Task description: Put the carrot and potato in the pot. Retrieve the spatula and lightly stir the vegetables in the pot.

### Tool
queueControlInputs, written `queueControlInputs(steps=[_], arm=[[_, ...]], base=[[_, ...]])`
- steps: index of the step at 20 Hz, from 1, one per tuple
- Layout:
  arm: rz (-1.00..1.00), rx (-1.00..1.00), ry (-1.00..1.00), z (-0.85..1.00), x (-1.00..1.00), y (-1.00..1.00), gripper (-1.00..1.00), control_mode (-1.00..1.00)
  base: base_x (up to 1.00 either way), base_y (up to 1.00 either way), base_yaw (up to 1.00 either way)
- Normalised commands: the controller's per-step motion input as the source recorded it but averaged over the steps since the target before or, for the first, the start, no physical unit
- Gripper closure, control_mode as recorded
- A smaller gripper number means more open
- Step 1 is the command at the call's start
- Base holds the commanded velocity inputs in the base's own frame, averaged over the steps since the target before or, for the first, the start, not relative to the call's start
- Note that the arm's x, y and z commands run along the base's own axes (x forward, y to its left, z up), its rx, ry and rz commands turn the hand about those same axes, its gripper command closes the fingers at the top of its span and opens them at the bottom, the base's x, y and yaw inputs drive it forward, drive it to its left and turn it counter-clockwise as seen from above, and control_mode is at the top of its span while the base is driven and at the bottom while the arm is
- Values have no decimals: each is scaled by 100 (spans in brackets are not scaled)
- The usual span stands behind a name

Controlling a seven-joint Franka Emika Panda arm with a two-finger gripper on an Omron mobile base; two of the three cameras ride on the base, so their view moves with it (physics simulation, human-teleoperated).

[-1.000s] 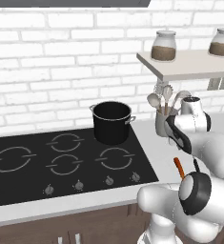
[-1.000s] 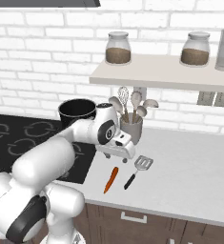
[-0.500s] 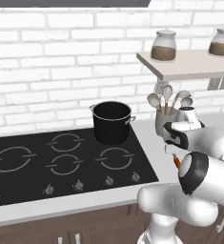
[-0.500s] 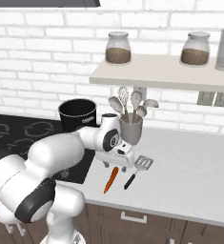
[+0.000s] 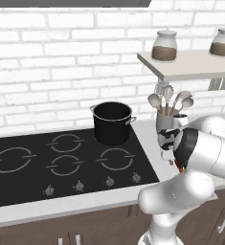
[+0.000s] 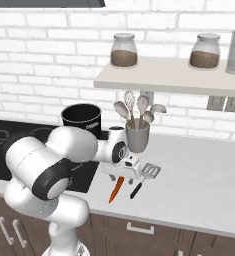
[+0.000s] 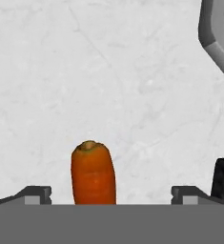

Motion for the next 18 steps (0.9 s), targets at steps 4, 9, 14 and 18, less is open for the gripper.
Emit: queueControlInputs(steps=[4, 9, 14, 18], arm=[[5, 0, 0, -39, 13, 0, -100, -100], [5, 0, -1, -24, -4, 0, 100, -100], [2, 2, -4, -5, -32, -2, 100, -100], [0, 4, -16, 22, -67, 0, 100, -100]], base=[[0, 0, 0], [0, 0, 0], [0, 0, 0], [0, 0, 0]])
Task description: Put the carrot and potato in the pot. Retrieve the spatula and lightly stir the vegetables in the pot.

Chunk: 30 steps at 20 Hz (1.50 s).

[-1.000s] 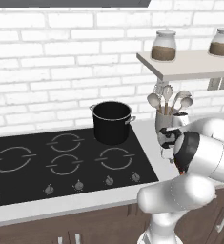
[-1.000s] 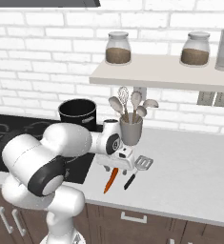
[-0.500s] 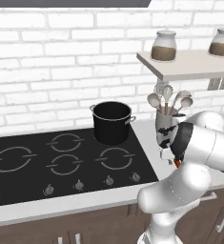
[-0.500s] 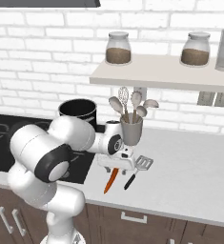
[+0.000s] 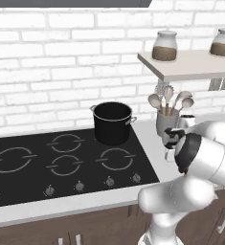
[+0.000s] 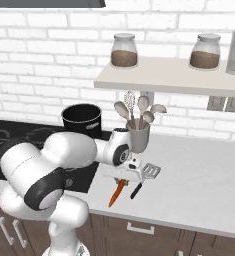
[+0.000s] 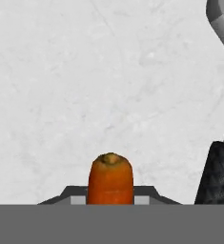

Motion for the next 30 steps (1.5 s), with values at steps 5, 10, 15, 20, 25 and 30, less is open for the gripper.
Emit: queueControlInputs(steps=[5, 10, 15, 20, 25, 30], arm=[[0, 2, -28, 82, -67, 27, 100, -100], [0, 0, -27, 98, -14, 88, 100, -100], [0, 0, -21, 99, 1, 88, 100, -100], [0, 0, -21, 91, 8, 79, 100, -100], [0, -1, -24, 86, 35, 61, 100, -100], [-1, -7, -24, 84, 53, 31, 100, -100]], base=[[0, 0, 0], [0, 0, 0], [0, 0, 0], [0, 0, 0], [0, 0, 0], [0, 0, 0]])
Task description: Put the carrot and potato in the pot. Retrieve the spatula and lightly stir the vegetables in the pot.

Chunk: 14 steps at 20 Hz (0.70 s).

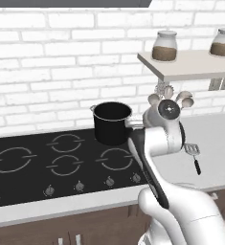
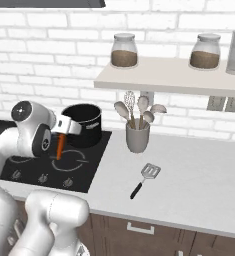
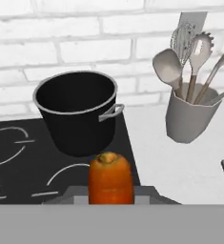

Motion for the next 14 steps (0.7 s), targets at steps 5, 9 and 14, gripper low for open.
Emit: queueControlInputs(steps=[5, 9, 14], arm=[[-1, -9, -23, 69, 52, 22, 100, -100], [1, -5, -18, 26, 72, 28, 100, -100], [3, -1, -8, 9, 88, 27, 100, -100]], base=[[0, 0, 0], [0, 0, 0], [0, 0, 0]])
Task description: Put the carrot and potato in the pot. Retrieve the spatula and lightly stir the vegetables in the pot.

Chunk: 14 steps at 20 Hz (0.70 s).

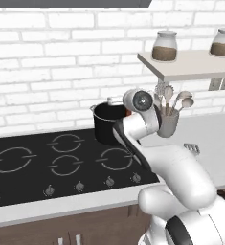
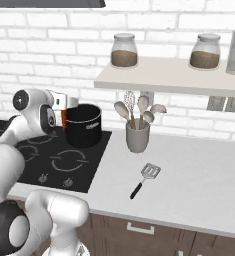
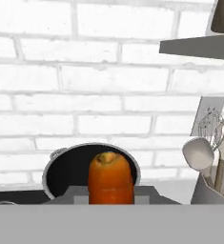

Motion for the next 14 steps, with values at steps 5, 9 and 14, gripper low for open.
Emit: queueControlInputs(steps=[5, 9, 14], arm=[[0, 0, -2, 17, 73, 12, 100, -100], [0, 0, 0, 1, 70, 4, 100, -100], [0, 0, 0, -8, 62, 7, 100, -100]], base=[[0, 0, 0], [0, 0, 0], [0, 0, 0]])
